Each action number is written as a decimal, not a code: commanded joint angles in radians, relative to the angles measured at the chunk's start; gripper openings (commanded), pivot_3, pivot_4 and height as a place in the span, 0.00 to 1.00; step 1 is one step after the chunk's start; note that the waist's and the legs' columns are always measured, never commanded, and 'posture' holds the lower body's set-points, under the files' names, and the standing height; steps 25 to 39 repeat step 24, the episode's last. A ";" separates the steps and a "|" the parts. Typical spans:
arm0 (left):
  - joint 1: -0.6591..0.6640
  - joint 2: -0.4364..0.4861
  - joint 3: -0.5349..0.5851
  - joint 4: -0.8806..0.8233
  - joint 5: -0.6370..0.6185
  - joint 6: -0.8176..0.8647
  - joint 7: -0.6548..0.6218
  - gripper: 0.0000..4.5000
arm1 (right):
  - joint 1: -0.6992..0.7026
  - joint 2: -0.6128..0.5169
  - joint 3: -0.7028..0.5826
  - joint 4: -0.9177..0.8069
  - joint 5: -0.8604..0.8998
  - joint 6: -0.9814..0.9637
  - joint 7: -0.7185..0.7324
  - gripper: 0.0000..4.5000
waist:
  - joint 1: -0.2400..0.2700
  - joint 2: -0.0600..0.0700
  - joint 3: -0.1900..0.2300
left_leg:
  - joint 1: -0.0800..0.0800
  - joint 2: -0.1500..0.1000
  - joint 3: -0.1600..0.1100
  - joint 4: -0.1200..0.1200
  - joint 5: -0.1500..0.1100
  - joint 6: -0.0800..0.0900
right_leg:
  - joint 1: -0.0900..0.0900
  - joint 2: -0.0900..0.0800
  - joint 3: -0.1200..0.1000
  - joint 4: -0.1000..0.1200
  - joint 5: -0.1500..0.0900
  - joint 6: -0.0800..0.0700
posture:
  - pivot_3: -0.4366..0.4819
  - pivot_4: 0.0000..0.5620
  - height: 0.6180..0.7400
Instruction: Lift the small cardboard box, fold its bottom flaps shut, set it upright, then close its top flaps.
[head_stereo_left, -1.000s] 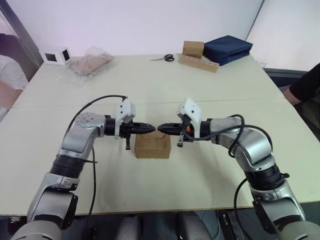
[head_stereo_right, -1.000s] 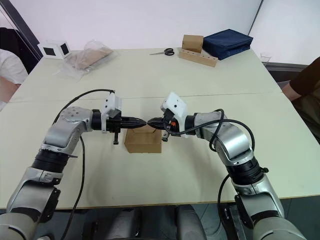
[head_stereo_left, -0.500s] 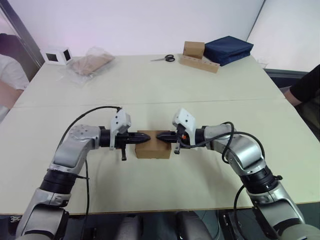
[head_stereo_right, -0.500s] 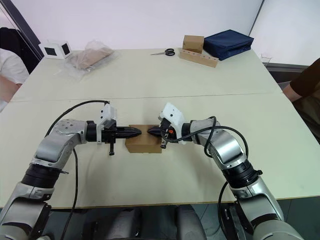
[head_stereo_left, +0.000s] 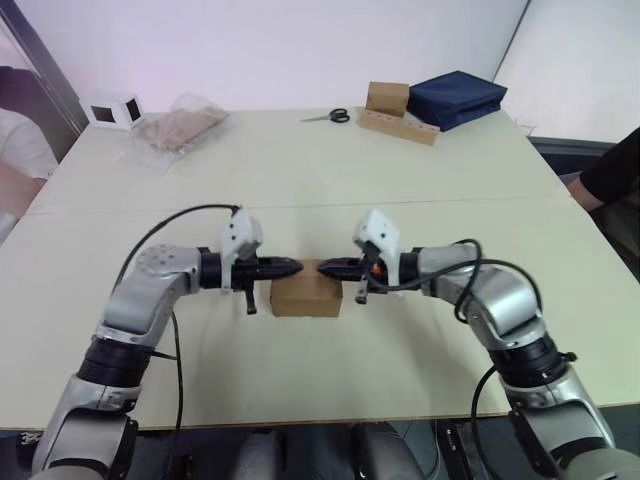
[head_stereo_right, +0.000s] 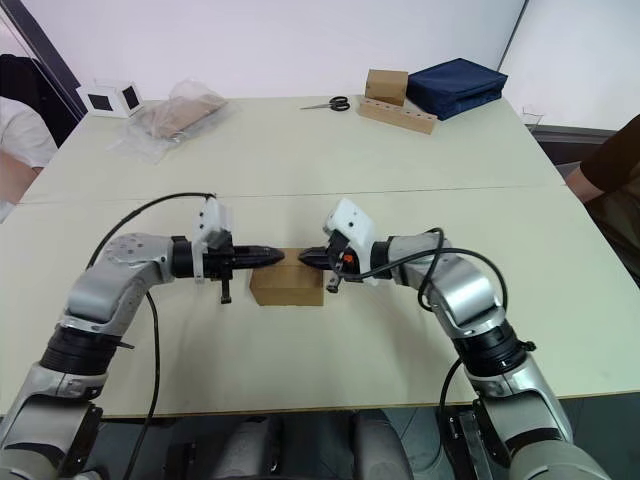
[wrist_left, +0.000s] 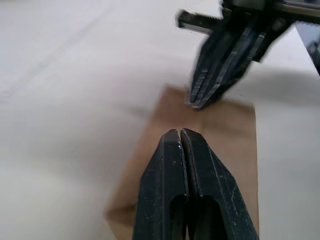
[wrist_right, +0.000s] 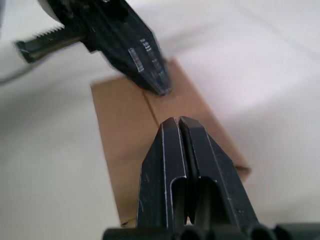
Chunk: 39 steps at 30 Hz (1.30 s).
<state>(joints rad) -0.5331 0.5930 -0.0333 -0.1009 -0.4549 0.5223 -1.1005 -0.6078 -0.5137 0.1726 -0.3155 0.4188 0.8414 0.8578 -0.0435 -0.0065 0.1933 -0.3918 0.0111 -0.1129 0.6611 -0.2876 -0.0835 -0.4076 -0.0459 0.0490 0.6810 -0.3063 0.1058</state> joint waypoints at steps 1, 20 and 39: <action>-0.009 0.071 0.122 -0.141 -0.135 0.111 0.012 0.01 | 0.007 -0.065 -0.105 -0.126 0.090 0.060 0.012 0.00 | 0.000 0.000 0.000 | 0.000 0.000 0.000 0.000 0.000 0.000 | 0.000 0.000 0.000 0.000 0.000 0.000 | 0.48 0.27 1.00; 0.564 0.406 0.674 -0.376 -0.357 0.305 -0.044 0.01 | 0.342 -0.546 -0.644 -0.274 0.495 0.251 0.216 0.00 | 0.010 0.000 0.001 | 0.003 0.001 0.003 -0.007 -0.001 0.001 | 0.004 0.000 0.000 -0.009 0.000 0.000 | 0.48 0.27 1.00; 0.567 0.419 0.687 -0.375 -0.382 0.314 -0.043 0.01 | 0.351 -0.572 -0.642 -0.279 0.517 0.242 0.210 0.00 | 0.008 0.000 0.001 | 0.003 0.002 0.003 -0.008 -0.001 0.001 | 0.004 0.000 0.000 -0.010 0.000 0.000 | 0.48 0.27 1.00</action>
